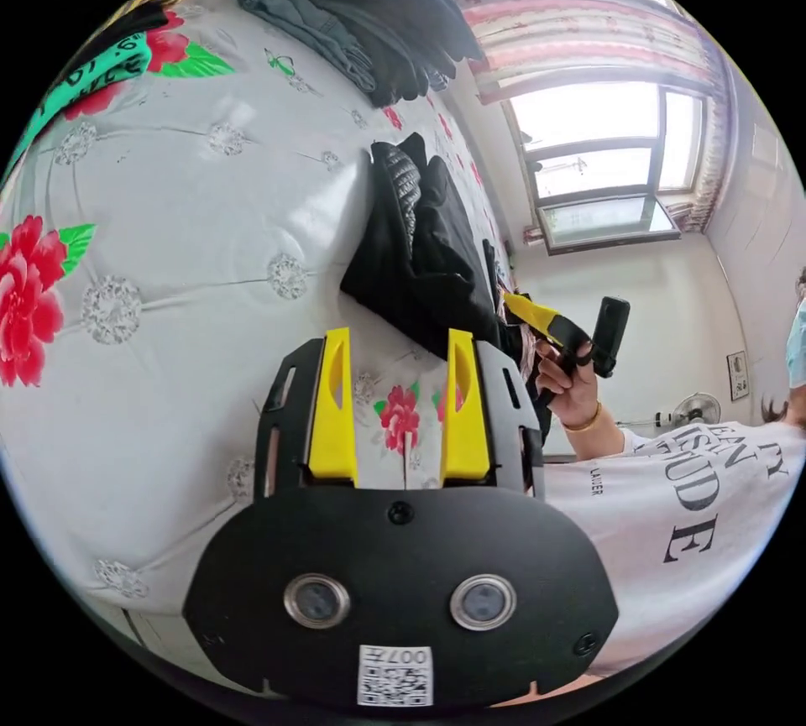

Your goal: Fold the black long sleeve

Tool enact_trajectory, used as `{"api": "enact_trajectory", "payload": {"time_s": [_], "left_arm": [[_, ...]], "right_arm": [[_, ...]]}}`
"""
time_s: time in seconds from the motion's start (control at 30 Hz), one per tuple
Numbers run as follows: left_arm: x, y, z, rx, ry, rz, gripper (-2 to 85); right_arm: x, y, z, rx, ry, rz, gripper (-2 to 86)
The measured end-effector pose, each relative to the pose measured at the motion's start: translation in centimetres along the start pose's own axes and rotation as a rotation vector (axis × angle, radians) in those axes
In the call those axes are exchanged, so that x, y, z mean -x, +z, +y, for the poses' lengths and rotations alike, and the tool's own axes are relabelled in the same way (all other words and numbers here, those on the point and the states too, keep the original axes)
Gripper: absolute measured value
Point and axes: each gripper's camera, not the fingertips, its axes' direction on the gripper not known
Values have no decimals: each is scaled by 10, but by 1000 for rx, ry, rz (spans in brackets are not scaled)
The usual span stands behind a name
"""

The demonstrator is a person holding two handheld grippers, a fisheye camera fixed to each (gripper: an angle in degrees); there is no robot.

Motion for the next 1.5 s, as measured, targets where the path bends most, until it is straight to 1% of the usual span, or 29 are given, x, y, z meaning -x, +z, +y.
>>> {"api": "enact_trajectory", "payload": {"time_s": [0.07, 0.17, 0.23, 0.27, 0.33, 0.4, 0.5, 0.57, 0.63, 0.67, 0.73, 0.8, 0.87, 0.93, 0.97, 1.0, 1.07, 1.1, 1.13, 1.17, 1.23, 1.27, 1.33, 1.4, 1.43, 1.47, 1.5], "left_arm": [[-3, 16, -8, 50, 20, 3, 150], [-5, 46, -27, 109, 4, -36, 117], [-8, 66, -48, 124, -51, -81, 78], [-12, 72, -54, 132, -45, -94, 72], [-33, 90, -87, 159, 18, -177, 64], [-46, 104, -118, 146, 44, -216, 61], [-63, 140, -189, 144, 89, -247, 60], [-76, 166, -240, 119, 139, -277, 63], [-97, 201, -314, 81, 187, -325, 68], [-104, 208, -330, 70, 200, -348, 69], [-135, 226, -376, 29, 249, -474, 72], [-157, 225, -385, -24, 283, -520, 65], [-169, 222, -375, -37, 325, -535, 64], [-173, 222, -335, 37, 381, -546, 66], [-173, 223, -321, 61, 395, -556, 66], [-173, 223, -288, 118, 419, -589, 65], [-174, 221, -235, 202, 448, -653, 60], [-176, 218, -199, 260, 459, -680, 55], [-181, 216, -166, 324, 466, -685, 47], [-184, 215, -151, 357, 474, -679, 43], [-201, 215, -98, 482, 519, -654, 40], [-205, 216, -87, 510, 537, -653, 40], [-222, 225, -51, 600, 616, -670, 34], [-232, 239, -33, 684, 637, -685, 31], [-238, 248, -25, 726, 646, -689, 30], [-242, 252, -21, 744, 655, -688, 30], [-250, 260, -14, 770, 673, -687, 29]], "right_arm": [[-21, 0, 27, 34, 101, 51, 157], [-26, 39, 39, 140, 129, 42, 169], [-28, 63, 32, 172, 144, 91, 175], [-34, 70, 22, 158, 169, 82, 179], [-45, 71, 3, 108, 218, 47, 184], [-55, 67, -17, 40, 236, 75, 185], [-87, 64, -67, -28, 243, 111, 184], [-126, 59, -128, -91, 242, 163, 182], [-157, 55, -180, -116, 239, 198, 179], [-176, 51, -214, -106, 239, 206, 176], [-192, 42, -251, -84, 199, 246, 170], [-195, 27, -267, -99, 149, 258, 161], [-183, 10, -251, -133, 88, 254, 149], [-171, 3, -216, -135, 70, 252, 143], [-162, 2, -186, -111, 79, 248, 139], [-158, 2, -169, -91, 89, 248, 137], [-136, 3, -93, -1, 141, 280, 132], [-129, 3, -74, 27, 156, 290, 130], [-113, 0, -36, 80, 179, 308, 126], [-96, -4, -2, 128, 196, 338, 122], [-67, -12, 43, 189, 214, 396, 114], [-50, -17, 67, 211, 221, 436, 109], [-31, -19, 95, 234, 253, 471, 102], [-22, -8, 114, 273, 279, 434, 96], [-21, 9, 125, 336, 315, 397, 93], [-8, 4, 132, 181, 310, 463, 90], [-7, 8, 136, 158, 329, 482, 88]]}}
